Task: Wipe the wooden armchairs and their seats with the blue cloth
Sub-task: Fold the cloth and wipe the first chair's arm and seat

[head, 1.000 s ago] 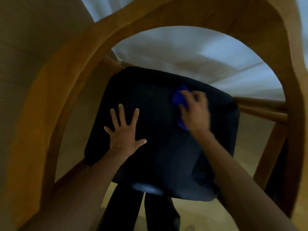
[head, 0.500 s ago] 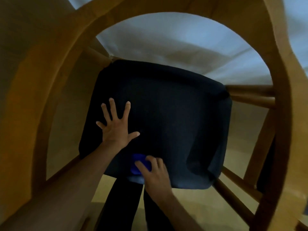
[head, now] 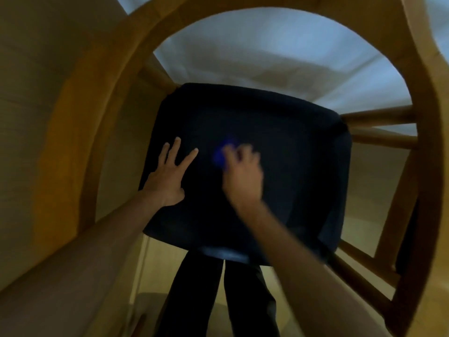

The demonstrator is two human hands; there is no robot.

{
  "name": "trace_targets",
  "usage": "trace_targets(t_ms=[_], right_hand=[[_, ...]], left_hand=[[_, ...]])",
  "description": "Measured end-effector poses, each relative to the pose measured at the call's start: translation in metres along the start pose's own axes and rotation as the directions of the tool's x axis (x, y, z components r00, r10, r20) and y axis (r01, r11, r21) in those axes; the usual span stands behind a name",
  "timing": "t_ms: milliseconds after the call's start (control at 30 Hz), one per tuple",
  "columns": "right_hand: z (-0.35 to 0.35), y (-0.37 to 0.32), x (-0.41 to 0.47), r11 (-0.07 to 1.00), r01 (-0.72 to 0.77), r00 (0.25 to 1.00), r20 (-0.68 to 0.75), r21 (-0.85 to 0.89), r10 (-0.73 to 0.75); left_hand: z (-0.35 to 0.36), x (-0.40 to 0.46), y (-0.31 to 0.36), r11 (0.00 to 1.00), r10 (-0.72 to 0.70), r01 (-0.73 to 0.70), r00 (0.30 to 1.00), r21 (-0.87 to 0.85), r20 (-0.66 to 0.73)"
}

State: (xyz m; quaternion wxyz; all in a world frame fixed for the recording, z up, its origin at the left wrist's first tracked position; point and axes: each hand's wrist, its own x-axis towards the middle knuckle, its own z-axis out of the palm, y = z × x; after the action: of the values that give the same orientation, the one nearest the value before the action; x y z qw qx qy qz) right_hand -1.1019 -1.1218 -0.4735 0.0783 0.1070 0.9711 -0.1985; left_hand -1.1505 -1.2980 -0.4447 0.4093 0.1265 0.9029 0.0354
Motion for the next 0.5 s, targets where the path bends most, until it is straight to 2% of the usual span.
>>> trace_targets(t_ms=[100, 133, 200, 267, 300, 367, 433, 500], right_hand=[[0.028, -0.043, -0.081, 0.962, 0.262, 0.938, 0.215, 0.076, -0.273], [0.03, -0.044, -0.092, 0.947, 0.295, 0.908, 0.27, 0.128, -0.32], [0.019, -0.03, -0.087, 0.925, 0.286, 0.892, 0.282, 0.251, -0.353], [0.001, 0.0, -0.068, 0.928, 0.221, 0.943, 0.179, 0.299, -0.282], [-0.008, 0.02, -0.056, 0.948, 0.17, 0.973, 0.105, 0.268, -0.204], [-0.022, 0.057, -0.03, 0.989, 0.036, 0.999, 0.028, 0.142, -0.04], [-0.028, 0.079, -0.014, 1.0, -0.029, 0.996, 0.09, 0.01, 0.028], [-0.023, 0.086, -0.01, 0.997, -0.006, 0.989, 0.15, -0.071, 0.016]], left_hand=[[-0.001, -0.002, 0.003, 0.993, 0.004, -0.007, 1.0, -0.121, -0.026], [0.002, -0.004, 0.005, 0.987, -0.009, 0.001, 0.999, -0.159, -0.05], [0.009, -0.011, 0.01, 0.976, -0.045, 0.019, 0.992, -0.218, -0.115], [0.018, -0.023, 0.021, 0.964, -0.101, 0.044, 0.973, -0.26, -0.209], [0.024, -0.031, 0.029, 0.965, -0.118, 0.057, 0.966, -0.255, -0.23], [0.041, -0.051, 0.047, 0.986, -0.101, 0.078, 0.982, -0.149, -0.16], [0.063, -0.071, 0.064, 0.993, -0.11, 0.109, 0.994, -0.039, -0.016], [0.087, -0.079, 0.074, 0.99, -0.139, 0.139, 0.99, -0.014, -0.014]])
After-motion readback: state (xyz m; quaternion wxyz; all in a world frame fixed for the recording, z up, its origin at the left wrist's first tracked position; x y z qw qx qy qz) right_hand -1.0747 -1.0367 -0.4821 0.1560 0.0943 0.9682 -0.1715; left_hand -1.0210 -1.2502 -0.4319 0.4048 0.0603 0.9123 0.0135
